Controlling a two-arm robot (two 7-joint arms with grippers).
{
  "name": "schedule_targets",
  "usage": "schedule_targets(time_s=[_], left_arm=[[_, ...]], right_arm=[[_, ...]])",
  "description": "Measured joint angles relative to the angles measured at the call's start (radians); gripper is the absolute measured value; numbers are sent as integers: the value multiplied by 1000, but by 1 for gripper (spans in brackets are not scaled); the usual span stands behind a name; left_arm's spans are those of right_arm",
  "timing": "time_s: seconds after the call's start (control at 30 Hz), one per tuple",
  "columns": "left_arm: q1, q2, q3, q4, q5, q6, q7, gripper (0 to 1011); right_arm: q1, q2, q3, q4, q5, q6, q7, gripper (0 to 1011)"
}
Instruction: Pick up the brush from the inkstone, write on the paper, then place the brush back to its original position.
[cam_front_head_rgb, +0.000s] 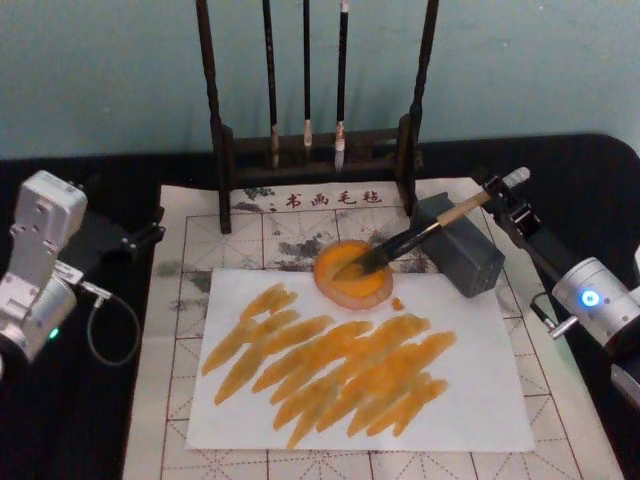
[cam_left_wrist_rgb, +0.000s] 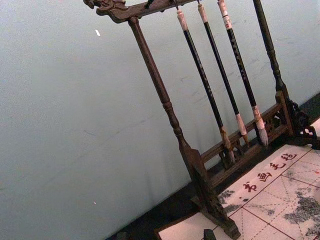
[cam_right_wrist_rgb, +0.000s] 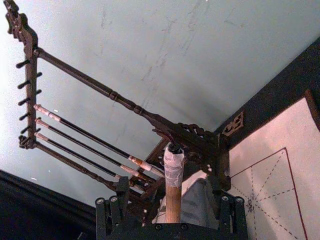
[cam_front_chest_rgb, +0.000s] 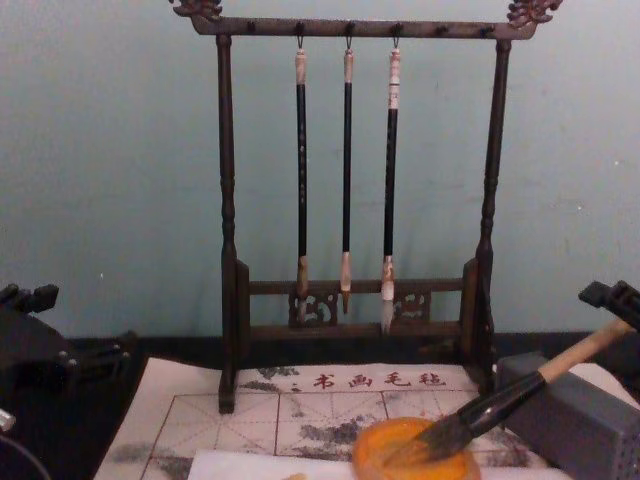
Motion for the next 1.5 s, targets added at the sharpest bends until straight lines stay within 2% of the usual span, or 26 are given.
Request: schedule_targets(time_s=[0.33, 0.4, 0.5, 0.6, 0.63, 0.73, 0.77, 0.83, 0.97, 1.5], left_arm=[[0, 0, 0, 0, 0, 0, 0, 1001], [0, 0, 0, 0, 0, 0, 0, 1001], [0, 0, 0, 0, 0, 0, 0, 1001], [0, 0, 0, 0, 0, 0, 0, 1001], [0, 0, 0, 0, 0, 0, 0, 1001], [0, 0, 0, 0, 0, 0, 0, 1001], [0, 0, 0, 0, 0, 0, 0, 1001], [0, 0, 0, 0, 0, 0, 0, 1001], [0, 0, 0, 0, 0, 0, 0, 1001], [0, 0, 0, 0, 0, 0, 0, 1001]], right_arm=[[0, 0, 1, -1, -1, 0, -1, 818], [-1, 0, 1, -1, -1, 0, -1, 720], [-1, 0, 1, -1, -1, 0, -1, 665], [-1, 0, 1, -1, -2, 0, -1, 563], [0, 0, 1, -1, -2, 0, -1, 501], [-1, 0, 1, -1, -2, 0, -1, 440], [-1, 0, 1, -1, -2, 0, -1, 382], [-1, 0, 1, -1, -2, 0, -1, 343], [-1, 0, 1, -1, -2, 0, -1, 189], [-1, 0, 1, -1, -2, 0, -1, 184]])
